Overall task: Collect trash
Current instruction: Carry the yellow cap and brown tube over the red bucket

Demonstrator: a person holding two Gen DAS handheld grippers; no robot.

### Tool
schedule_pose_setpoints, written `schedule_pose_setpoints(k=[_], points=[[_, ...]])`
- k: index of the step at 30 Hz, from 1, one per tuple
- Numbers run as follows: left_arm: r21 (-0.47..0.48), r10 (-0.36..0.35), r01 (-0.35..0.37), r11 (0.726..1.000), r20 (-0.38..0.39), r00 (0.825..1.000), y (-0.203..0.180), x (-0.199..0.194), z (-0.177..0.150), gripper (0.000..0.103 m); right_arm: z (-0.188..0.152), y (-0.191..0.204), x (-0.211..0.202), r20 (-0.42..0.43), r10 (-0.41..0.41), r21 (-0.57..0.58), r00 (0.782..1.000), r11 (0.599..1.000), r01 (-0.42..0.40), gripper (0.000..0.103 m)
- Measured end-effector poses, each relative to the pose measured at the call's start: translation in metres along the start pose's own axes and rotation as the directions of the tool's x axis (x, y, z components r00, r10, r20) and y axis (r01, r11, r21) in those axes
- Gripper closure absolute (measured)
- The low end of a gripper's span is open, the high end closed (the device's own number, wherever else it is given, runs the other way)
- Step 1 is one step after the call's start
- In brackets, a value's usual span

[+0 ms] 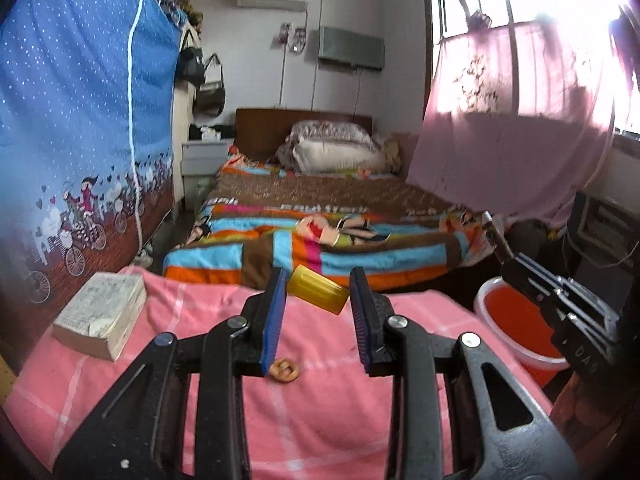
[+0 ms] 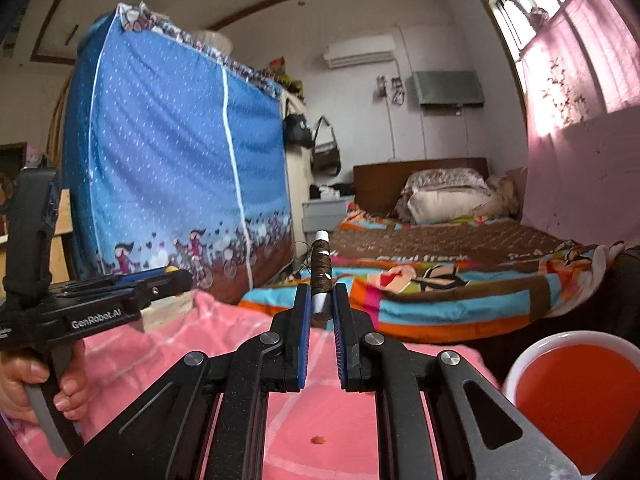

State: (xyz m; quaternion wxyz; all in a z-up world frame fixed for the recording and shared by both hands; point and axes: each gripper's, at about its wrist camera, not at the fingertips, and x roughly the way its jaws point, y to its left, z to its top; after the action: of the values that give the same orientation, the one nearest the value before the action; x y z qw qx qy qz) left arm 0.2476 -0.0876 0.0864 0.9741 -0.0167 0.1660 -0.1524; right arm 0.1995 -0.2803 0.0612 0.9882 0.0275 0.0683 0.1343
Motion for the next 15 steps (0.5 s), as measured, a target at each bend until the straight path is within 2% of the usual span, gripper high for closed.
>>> schedule_pose_setpoints(k=[6,15], points=[[0.035,-0.041,0.039,0.999,0.051,0.998,-0.025,-0.005,0.01,0.066,0.004,-0.015,-0.017,0.057,-0.048,0.014,0.997,0.999,0.047,0.094],[0.071,-0.085,0.08,0.994,0.06,0.995,-0.052,-0.004,0.01,0.066,0.007,-0.03,-0.036,0.101,-0.097,0.036,0.99,0.995,0.094,0.094]])
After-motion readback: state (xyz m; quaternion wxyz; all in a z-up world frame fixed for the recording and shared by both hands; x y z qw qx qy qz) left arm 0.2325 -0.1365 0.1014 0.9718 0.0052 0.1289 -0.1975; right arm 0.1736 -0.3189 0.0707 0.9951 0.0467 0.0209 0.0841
